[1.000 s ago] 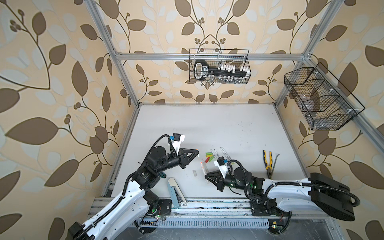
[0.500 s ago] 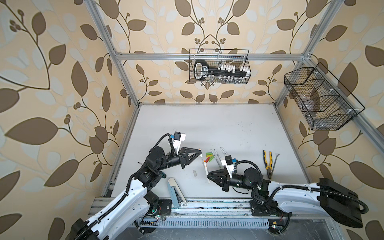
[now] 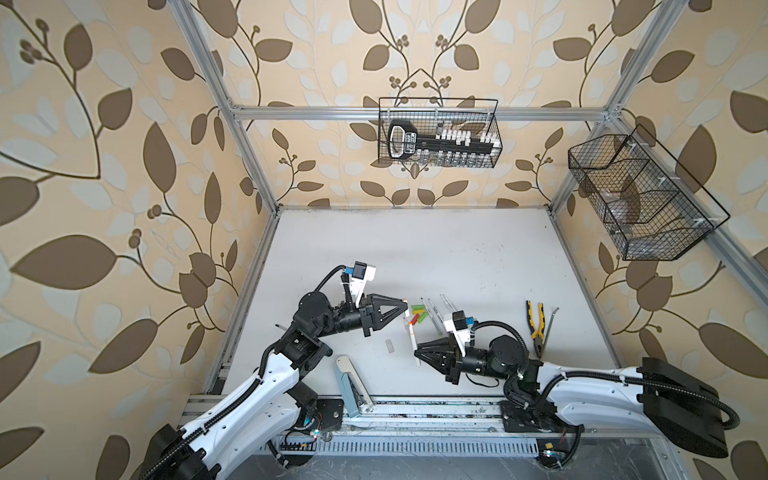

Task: Insert the pens into the pen caps
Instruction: 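Hold the cap above the highlighter tip with the left gripper, aligning them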

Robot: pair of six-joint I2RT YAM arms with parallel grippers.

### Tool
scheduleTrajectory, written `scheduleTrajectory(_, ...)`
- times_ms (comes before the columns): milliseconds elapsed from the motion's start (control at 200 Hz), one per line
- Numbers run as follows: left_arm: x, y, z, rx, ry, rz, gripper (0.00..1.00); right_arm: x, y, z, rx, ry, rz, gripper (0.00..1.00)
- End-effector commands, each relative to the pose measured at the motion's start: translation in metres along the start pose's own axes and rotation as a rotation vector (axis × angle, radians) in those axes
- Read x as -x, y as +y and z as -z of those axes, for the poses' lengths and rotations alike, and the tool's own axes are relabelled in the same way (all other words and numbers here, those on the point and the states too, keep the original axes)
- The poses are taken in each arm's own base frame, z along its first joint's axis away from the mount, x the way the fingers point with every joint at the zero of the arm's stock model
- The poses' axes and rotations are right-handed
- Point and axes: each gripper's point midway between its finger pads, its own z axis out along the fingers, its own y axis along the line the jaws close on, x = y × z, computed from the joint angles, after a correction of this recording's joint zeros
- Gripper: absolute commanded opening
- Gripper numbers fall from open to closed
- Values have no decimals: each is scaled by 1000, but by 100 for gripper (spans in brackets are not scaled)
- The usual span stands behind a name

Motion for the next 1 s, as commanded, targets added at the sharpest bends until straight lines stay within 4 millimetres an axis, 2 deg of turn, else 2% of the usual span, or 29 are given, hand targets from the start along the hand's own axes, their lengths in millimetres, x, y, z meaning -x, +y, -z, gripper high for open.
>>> scheduleTrajectory(0,3,-10,1,-60,-2,-27,0,20,11,0,42,-60,34,6)
scheduleTrajectory(240,2,-9,-2,-71,8,-13,0,28,11,2,42,-75,43,6)
scheduleTrajectory(650,8,-13,-1,-82,-9,-29,0,24,12,-6,63,-55,30,6)
scheduleTrajectory(995,5,-13,0,-90,-4,-23,0,32,13,-9,67,-75,36,5)
